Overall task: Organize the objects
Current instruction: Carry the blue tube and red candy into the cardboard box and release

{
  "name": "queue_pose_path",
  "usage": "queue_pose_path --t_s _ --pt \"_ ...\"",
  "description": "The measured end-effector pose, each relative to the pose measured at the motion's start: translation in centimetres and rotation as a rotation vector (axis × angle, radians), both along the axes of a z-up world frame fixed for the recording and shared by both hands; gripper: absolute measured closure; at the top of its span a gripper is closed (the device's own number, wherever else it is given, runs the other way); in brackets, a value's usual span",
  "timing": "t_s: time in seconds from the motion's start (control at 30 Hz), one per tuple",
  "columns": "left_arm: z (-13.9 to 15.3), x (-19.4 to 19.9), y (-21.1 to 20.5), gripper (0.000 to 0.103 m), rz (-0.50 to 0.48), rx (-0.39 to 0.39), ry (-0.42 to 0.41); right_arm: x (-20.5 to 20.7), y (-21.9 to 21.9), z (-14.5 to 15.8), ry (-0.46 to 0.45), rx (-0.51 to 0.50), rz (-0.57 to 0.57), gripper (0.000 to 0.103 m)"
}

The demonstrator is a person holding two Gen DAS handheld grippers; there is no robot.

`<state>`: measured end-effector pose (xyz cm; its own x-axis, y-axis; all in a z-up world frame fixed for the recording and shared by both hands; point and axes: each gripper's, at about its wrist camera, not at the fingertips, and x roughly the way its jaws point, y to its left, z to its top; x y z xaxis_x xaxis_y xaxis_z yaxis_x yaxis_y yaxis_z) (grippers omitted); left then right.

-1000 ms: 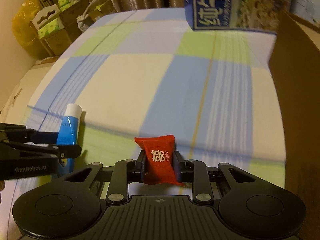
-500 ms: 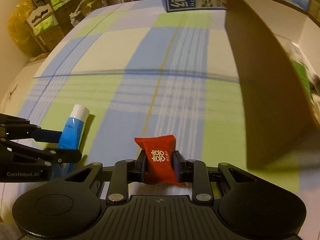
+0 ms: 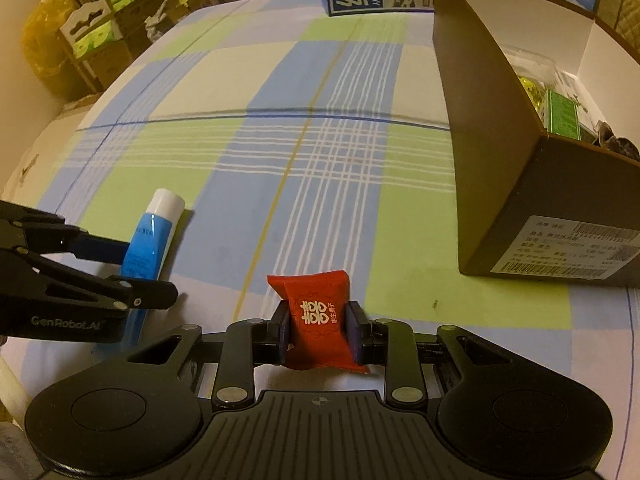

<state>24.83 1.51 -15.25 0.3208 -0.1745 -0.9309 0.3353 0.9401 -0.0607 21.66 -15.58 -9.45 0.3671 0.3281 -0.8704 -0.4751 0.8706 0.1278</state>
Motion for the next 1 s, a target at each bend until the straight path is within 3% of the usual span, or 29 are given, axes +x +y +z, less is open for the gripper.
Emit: queue_pose_path --t_s 0.33,0.4,1.0 --pt "-0.1 -0.5 -1.4 0.054 0.062 0.068 -0.011 -0.5 -0.6 -0.1 -0.006 -0.021 0.045 0.076" --pt "0.0 -0.7 -1.4 0.063 0.075 0.063 -0.020 -0.6 -0.7 0.0 -0.007 -0.019 0.052 0.076" --pt "0.7 -2.0 -2.0 0.065 0.120 0.029 -0.031 0.1 -3.6 1.6 0.006 0.089 0.059 0.079"
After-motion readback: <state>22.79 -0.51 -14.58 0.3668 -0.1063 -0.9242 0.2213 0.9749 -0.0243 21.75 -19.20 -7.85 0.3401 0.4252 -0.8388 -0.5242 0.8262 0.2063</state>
